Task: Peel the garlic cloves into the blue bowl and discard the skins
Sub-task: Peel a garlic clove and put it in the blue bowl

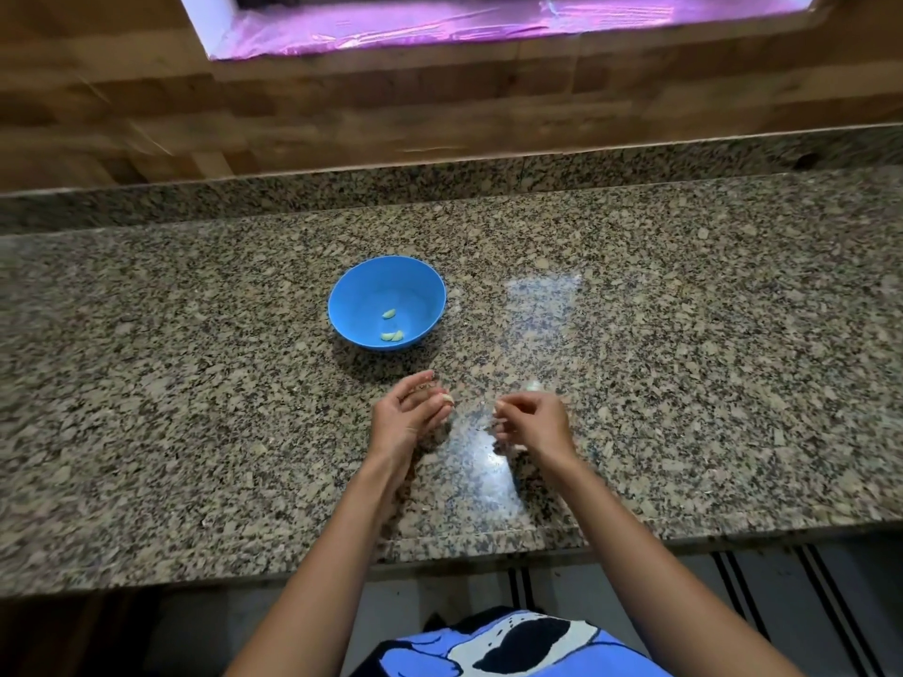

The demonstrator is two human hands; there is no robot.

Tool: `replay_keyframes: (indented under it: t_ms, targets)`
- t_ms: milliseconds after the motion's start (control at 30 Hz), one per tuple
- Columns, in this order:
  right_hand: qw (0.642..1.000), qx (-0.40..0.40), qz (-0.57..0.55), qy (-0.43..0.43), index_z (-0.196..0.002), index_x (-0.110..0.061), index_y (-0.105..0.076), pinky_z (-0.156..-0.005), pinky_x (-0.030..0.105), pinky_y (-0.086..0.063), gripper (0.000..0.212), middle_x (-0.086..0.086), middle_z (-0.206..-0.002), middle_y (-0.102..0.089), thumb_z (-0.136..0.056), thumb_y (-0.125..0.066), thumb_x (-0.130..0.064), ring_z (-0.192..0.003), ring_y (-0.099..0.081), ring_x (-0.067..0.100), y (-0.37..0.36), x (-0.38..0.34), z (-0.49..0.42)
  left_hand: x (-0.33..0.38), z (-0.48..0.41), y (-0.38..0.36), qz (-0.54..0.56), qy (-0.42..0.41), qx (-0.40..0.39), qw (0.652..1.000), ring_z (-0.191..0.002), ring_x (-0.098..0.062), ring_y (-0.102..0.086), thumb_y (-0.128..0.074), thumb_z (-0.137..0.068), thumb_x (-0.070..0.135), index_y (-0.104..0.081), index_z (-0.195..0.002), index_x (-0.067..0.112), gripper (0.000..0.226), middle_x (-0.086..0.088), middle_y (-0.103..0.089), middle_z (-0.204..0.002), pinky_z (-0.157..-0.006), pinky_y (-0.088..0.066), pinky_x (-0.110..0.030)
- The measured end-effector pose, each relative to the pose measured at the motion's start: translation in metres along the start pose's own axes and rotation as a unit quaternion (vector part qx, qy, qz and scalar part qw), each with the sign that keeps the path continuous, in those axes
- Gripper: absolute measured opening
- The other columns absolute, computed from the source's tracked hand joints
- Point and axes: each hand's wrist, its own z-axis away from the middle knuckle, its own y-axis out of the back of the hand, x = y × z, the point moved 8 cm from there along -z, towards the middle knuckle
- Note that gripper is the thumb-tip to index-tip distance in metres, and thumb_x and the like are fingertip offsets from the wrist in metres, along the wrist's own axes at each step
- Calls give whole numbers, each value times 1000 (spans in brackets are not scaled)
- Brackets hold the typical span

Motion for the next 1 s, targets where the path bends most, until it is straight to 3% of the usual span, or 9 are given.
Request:
replay_keyframes:
  t_ms: [133,300,400,500,600,667,800,933,1000]
  targets:
    - [995,-81,-30,-46,-107,-2,-61,-60,27,-57,26,13,-86,-63,-93,-42,6,-62,-60,17,-24,-2,3,0,4,-21,-100,-25,-66,992,-93,-24,-69,-68,-80,-3,-60,-116,13,40,-14,-71,-101,-77,-57,-29]
    - [984,-132,-103,-63,-101,2,-64,-57,25,-55,18,9,-80,-64,-94,-49,-6,-60,-59,19,-33,-4,12,-6,3,-20,-160,-60,-14,985,-94,-19,-68,-68,-80,0,-62,-112,8,33,-8,-71,-101,-83,-57,-32]
    - [989,-110,-94,-31,-99,5,-65,-55,22,-55,19,12,-78,-67,-86,-62,-9,-57,-61,17,-28,-2,11,-6,5,-24,-176,-84,-10,981,-90,-18,-68,-67,-80,-2,-64,-107,4,28,-8,-70,-96,-80,-57,-27]
    - [998,-58,0,24,-94,3,-67,-56,27,-55,17,13,-76,-68,-84,-66,-11,-57,-62,18,-19,-2,7,-8,6,-27,-172,-84,-13,981,-87,-19,-69,-67,-80,-4,-66,-97,8,21,-11,-70,-95,-76,-57,-25]
    - [991,-57,90,84,-85,-14,-69,-55,23,-52,6,5,-72,-68,-85,-64,-12,-53,-61,10,-18,-10,8,-16,6,-24,-130,-44,-7,990,-82,-20,-70,-64,-82,-5,-67,-97,3,18,-12,-71,-92,-73,-58,-26]
    - [988,-61,95,102,-89,-14,-69,-54,19,-52,10,-3,-72,-67,-86,-62,-8,-54,-61,3,-21,-13,9,-23,5,-21,-80,-2,-6,997,-78,-23,-69,-61,-83,-7,-66,-100,-2,18,-14,-71,-90,-71,-59,-27]
    - [989,-51,70,119,-98,-7,-70,-66,31,-58,14,-3,-79,-68,-86,-63,-9,-73,-68,17,-23,-18,10,-24,5,-21,12,41,-22,999,-70,-18,-66,-61,-81,-9,-67,-95,-1,17,-13,-71,-85,-64,-57,-22]
    - [991,-111,-74,29,-96,4,-67,-54,20,-54,13,7,-73,-68,-87,-60,-2,-60,-65,9,-29,-10,9,-30,7,-21,106,102,-37,988,-69,-17,-67,-57,-83,-8,-66,-96,0,17,-13,-70,-84,-65,-58,-22]
    - [992,-88,-87,-10,-99,10,-63,-52,19,-53,16,11,-74,-66,-88,-59,-2,-56,-64,11,-24,-3,5,-33,10,-24,165,127,-46,977,-65,-14,-67,-55,-85,-7,-65,-96,1,17,-11,-71,-81,-62,-57,-21]
